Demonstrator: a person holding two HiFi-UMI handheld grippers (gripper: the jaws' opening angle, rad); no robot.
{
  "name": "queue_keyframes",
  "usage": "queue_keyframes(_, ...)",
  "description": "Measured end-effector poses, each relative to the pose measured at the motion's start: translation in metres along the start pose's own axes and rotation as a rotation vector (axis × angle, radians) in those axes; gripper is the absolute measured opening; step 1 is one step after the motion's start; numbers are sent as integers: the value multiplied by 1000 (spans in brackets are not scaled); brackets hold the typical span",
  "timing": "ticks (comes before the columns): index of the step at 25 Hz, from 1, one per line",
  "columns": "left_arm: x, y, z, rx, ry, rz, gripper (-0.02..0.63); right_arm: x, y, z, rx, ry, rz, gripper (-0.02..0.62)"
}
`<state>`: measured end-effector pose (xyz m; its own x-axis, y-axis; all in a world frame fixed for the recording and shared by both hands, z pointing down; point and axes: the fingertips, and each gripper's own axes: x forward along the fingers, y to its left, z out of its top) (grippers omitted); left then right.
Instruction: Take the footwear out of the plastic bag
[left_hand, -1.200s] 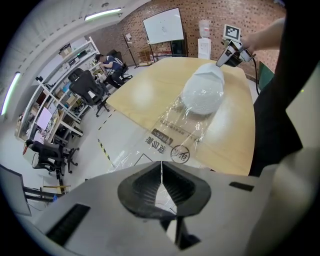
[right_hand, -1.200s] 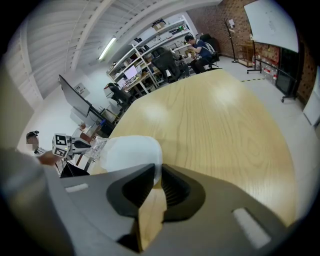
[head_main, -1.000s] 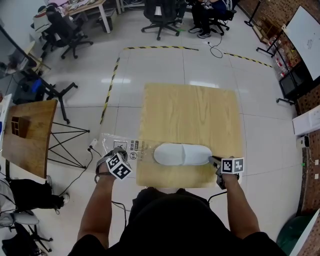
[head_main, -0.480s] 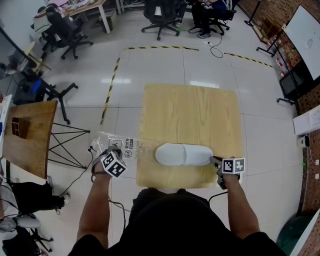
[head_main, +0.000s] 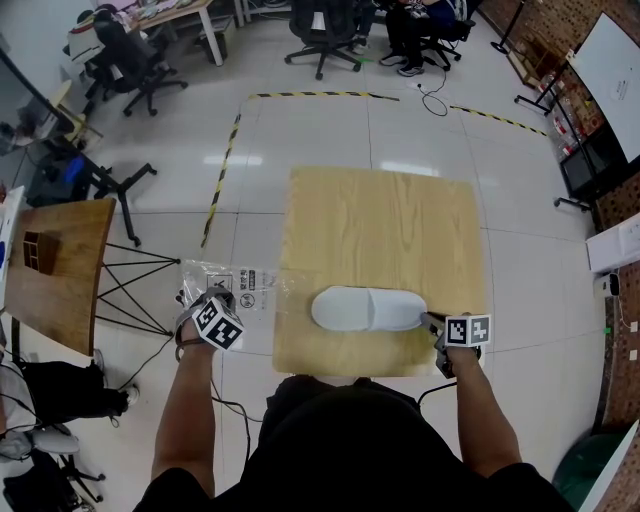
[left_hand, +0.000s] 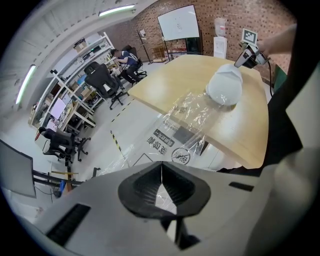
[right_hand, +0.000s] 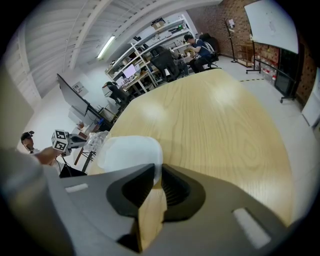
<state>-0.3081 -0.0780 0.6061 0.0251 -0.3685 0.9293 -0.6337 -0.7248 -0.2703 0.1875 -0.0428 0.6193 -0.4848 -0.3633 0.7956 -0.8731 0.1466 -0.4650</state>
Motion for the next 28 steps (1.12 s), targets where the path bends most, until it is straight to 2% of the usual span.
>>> queue_keyframes(8,-6,14,0,-50,-18,17,9,1,0,-1,-9,9,-5,51)
queue_keyframes(13,-12,25,20,-62,-64,48,9,2,0,0,-9,9,0,51)
queue_keyframes(20,-18,23,95,-5,-186,51,9,5,6,-1,-19,11,3,51)
queue_keyframes(28,-15,-18,204,102,-302,-1,8,3,8,4,-29,9,24,51)
